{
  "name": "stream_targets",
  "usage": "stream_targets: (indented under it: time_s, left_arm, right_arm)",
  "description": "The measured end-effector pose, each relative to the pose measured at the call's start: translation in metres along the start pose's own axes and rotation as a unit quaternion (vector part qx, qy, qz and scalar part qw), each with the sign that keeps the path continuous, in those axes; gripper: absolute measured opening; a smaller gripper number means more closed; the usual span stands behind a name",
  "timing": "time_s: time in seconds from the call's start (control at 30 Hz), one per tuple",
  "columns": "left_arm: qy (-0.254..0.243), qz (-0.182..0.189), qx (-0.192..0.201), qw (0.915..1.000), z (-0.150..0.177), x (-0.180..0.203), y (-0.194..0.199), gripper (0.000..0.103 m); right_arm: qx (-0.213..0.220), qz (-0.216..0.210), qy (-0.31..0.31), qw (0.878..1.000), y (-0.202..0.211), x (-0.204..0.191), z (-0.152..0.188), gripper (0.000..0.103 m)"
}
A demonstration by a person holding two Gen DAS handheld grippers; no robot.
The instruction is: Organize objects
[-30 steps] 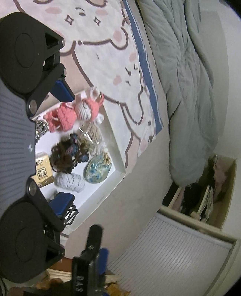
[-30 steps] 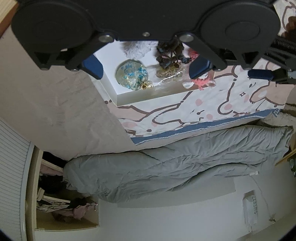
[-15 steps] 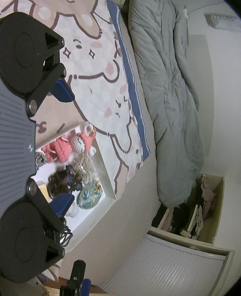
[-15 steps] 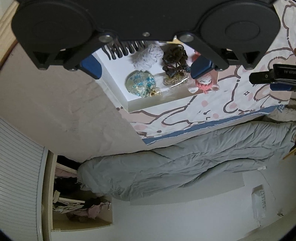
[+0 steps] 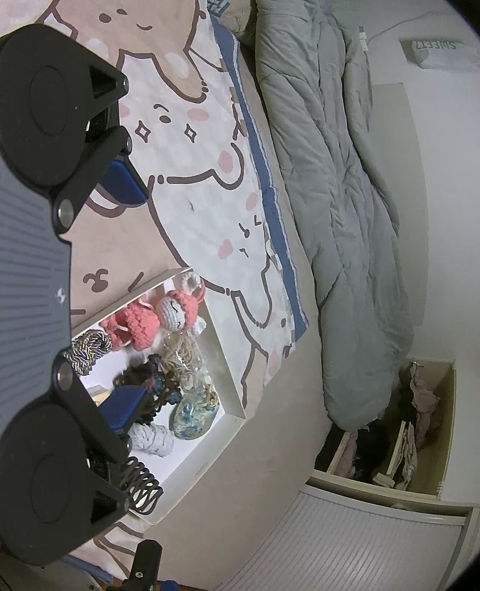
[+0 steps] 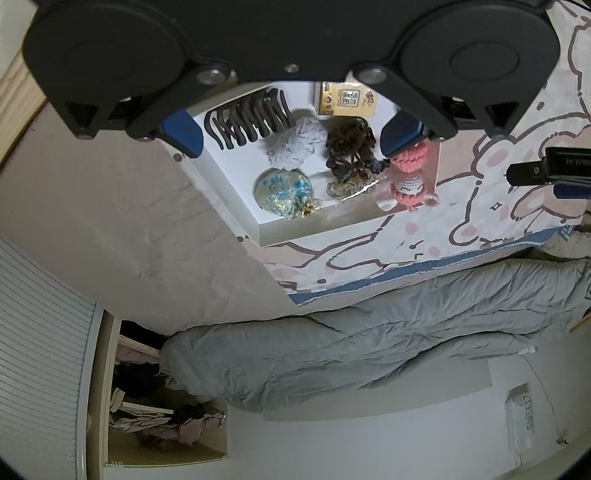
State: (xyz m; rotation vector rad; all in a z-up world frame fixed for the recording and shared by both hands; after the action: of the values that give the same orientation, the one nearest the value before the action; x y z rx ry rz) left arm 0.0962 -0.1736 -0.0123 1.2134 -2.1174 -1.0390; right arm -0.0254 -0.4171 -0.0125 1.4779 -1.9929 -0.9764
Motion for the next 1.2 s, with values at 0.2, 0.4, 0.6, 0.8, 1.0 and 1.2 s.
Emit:
stream_targets:
  time_s: [0.2,0.4,0.6,0.8,1.0,1.2]
  left_arm:
    - [-0.008,-0.008,-0.002,0.9999,0.0021,-0.0002,-0.0010,0.103]
    - [-0.011,-0.007,-0.002,0.9999,0.0032,0.0018,0.0000,0.103]
    - [-0.015,-0.006,-0.004,0.9999,0.0028,0.0049,-0.0004,0.103]
    - [-0.014,-0.006,-0.007,0.9999,0.0032,0.0048,-0.0014,0.103]
    - [-0.016,-0.006,-0.008,0.9998,0.0038,0.0052,-0.0017,0.103]
    - [-0.014,-0.004,-0.010,0.9998,0.0043,0.0050,-0.0018,0.103]
  right_arm:
    - [-0.001,0.008,-0.005,1.000,-0.0002,0.0008,0.0018,0.103]
    - [-0.004,0.007,-0.011,1.000,-0.0010,0.0018,0.0012,0.103]
    - [-0.007,0.007,-0.015,1.000,-0.0016,0.0033,0.0014,0.103]
    - [-0.010,0.007,-0.016,1.000,-0.0034,0.0048,0.0019,0.103]
    - [-0.012,0.007,-0.015,1.000,-0.0041,0.0036,0.0017,0.103]
    - [-0.013,0.006,-0.015,1.000,-0.0041,0.0039,0.0017,0.103]
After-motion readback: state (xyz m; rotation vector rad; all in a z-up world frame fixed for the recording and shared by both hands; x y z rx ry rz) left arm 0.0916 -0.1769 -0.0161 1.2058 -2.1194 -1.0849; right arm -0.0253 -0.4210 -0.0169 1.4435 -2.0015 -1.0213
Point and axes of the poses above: each gripper's, at about its wrist camera, not at the fingertips, and y roughly against the way its jaws point, x to its right, z to its underside, the point moved 2 cm from there along -y, roughly the way its jaws point, and after that the axes turned 11 degrees about -x, right-handed, at the moved point
